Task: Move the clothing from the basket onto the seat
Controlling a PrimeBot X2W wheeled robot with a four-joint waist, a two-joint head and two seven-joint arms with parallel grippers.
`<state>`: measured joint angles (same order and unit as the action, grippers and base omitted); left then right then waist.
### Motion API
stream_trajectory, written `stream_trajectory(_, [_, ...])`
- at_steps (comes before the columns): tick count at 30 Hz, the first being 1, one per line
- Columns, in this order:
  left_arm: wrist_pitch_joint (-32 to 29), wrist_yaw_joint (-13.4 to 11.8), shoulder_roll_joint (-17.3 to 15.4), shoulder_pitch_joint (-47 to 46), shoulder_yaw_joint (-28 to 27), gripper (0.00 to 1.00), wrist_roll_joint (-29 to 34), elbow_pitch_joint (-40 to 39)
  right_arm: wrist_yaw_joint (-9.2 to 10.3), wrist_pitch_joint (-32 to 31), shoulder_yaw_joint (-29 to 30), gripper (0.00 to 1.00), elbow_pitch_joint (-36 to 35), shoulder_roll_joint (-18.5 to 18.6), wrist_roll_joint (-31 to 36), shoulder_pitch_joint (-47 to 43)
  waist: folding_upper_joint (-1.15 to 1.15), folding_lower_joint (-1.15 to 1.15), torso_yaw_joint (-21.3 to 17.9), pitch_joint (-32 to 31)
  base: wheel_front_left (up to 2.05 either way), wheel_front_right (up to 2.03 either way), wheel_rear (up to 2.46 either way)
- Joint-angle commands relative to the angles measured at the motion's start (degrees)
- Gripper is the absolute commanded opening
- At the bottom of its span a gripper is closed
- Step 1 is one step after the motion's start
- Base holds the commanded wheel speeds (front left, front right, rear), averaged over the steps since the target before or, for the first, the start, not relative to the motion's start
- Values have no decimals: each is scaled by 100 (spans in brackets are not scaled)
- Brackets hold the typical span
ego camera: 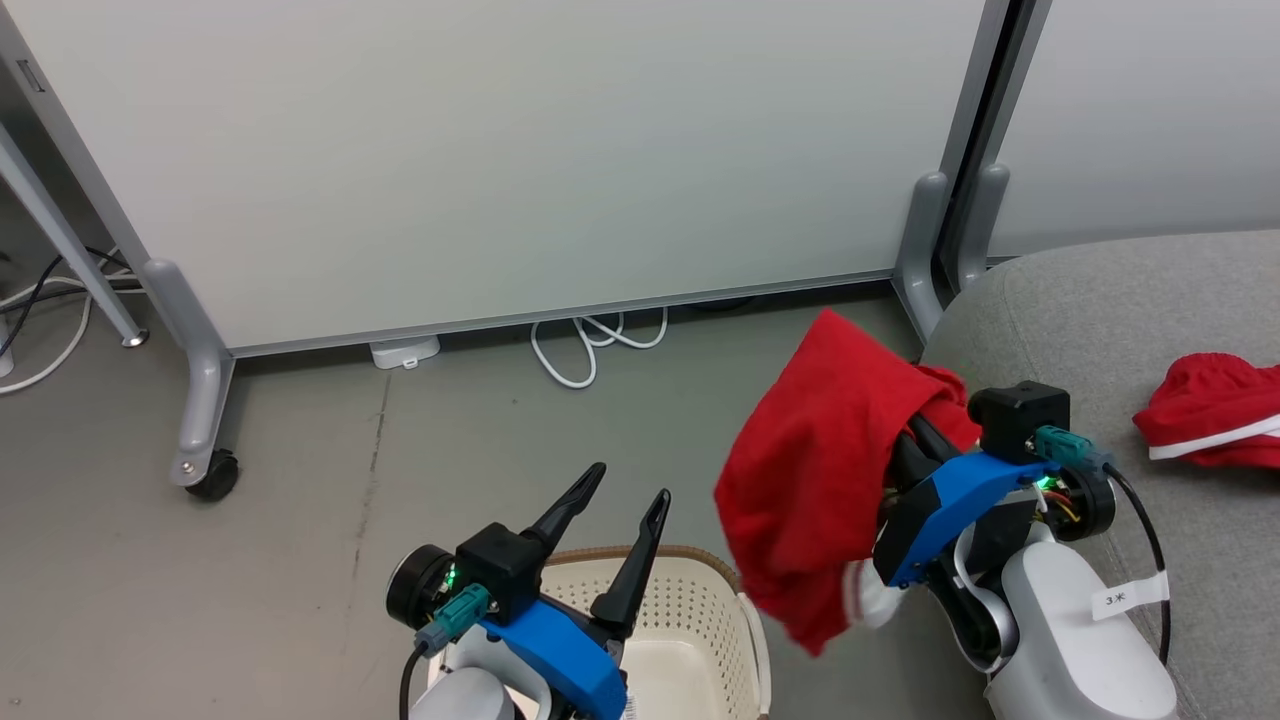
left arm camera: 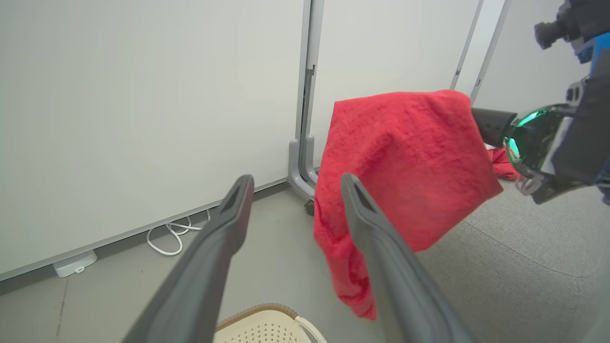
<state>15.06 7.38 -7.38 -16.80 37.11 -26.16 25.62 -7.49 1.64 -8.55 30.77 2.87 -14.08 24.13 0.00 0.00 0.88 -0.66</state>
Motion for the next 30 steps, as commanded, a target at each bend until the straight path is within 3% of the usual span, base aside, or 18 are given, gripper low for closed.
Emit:
stream_trajectory(1, [17,14,-8,64,-39,100,28,-26,-1,9,5,0,-33,3,-15,-84,0,0,-5,0,0,0,0])
stream_trajectory(12, [17,17,-1,149,-76,100,41,-57,-1,-21,-1,0,-63,4,-77,-103,0,0,-184,-7,0,0,0])
stream_trajectory(30, [17,17,19,322,-433,100,115,-54,-1,-55,128,0,-222,19,-31,-199,0,0,-1509,122,0,0,0])
